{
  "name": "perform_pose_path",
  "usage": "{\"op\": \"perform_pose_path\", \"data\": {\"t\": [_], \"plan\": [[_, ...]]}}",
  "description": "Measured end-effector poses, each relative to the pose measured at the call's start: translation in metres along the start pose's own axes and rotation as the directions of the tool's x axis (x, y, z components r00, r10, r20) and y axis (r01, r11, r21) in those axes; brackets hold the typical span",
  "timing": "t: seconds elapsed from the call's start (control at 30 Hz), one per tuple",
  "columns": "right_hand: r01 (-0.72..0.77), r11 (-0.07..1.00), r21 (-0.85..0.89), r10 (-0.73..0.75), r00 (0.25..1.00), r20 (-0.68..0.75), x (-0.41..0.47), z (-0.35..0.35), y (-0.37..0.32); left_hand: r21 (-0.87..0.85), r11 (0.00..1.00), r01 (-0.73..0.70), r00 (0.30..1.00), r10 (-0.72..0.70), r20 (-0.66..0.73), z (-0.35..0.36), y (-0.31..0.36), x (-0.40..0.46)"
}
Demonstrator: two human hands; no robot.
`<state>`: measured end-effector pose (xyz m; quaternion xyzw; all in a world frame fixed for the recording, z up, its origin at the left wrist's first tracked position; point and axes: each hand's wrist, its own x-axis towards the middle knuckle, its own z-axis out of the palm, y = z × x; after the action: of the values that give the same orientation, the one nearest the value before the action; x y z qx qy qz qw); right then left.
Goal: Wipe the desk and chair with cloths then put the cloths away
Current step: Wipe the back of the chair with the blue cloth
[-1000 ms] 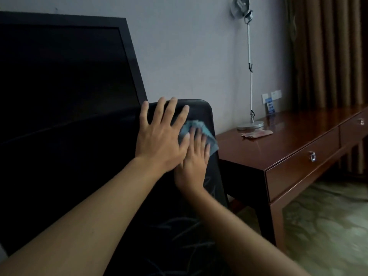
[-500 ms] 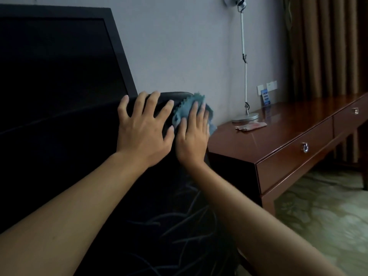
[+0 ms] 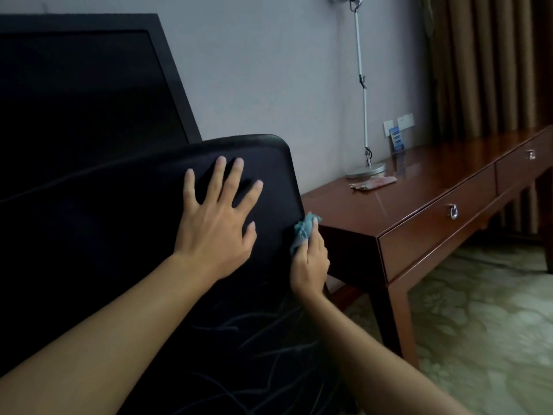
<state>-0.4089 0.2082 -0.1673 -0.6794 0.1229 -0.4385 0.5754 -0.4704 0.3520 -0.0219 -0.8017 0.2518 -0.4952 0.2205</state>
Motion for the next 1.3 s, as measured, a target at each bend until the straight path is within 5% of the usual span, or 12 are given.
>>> {"op": "perform_pose_path", "data": {"t": [0.17, 0.33, 0.47, 0.73, 0.97, 1.07, 1.17, 1.3], "plan": [[0.096, 0.991, 0.089, -0.100, 0.994, 0.039, 0.009, -0.003, 0.003, 0.005, 0.991, -0.133, 0.990, 0.133, -0.039, 0.004, 0.011, -0.013], [-0.148, 0.989, -0.007, 0.148, 0.986, 0.072, -0.069, -0.026, 0.122, -0.055, 0.983, -0.177, 0.984, 0.177, -0.002, 0.011, 0.049, -0.036], [-0.225, 0.969, -0.102, 0.235, 0.967, 0.096, -0.089, -0.028, 0.137, -0.124, 0.968, -0.218, 0.969, 0.230, 0.092, 0.024, 0.077, -0.059], [0.063, 0.995, -0.074, -0.066, 0.997, -0.039, -0.050, -0.003, 0.082, -0.160, 0.970, -0.186, 0.965, 0.211, 0.158, 0.047, 0.080, -0.085], [-0.045, 0.990, -0.134, 0.050, 0.998, 0.036, -0.082, -0.010, 0.129, -0.204, 0.973, -0.107, 0.979, 0.139, 0.152, 0.053, 0.064, -0.107], [0.188, 0.968, -0.168, -0.177, 0.981, 0.075, -0.068, -0.003, 0.086, -0.205, 0.976, -0.076, 0.985, 0.105, 0.134, 0.054, 0.049, -0.114], [0.497, 0.841, -0.214, -0.487, 0.867, 0.100, -0.049, 0.018, 0.016, -0.230, 0.972, -0.055, 0.995, 0.073, 0.071, 0.049, 0.034, -0.125], [0.624, 0.716, -0.313, -0.618, 0.775, 0.132, -0.056, 0.034, 0.009, -0.259, 0.966, 0.007, 1.000, -0.002, 0.020, 0.042, 0.021, -0.144]]}}
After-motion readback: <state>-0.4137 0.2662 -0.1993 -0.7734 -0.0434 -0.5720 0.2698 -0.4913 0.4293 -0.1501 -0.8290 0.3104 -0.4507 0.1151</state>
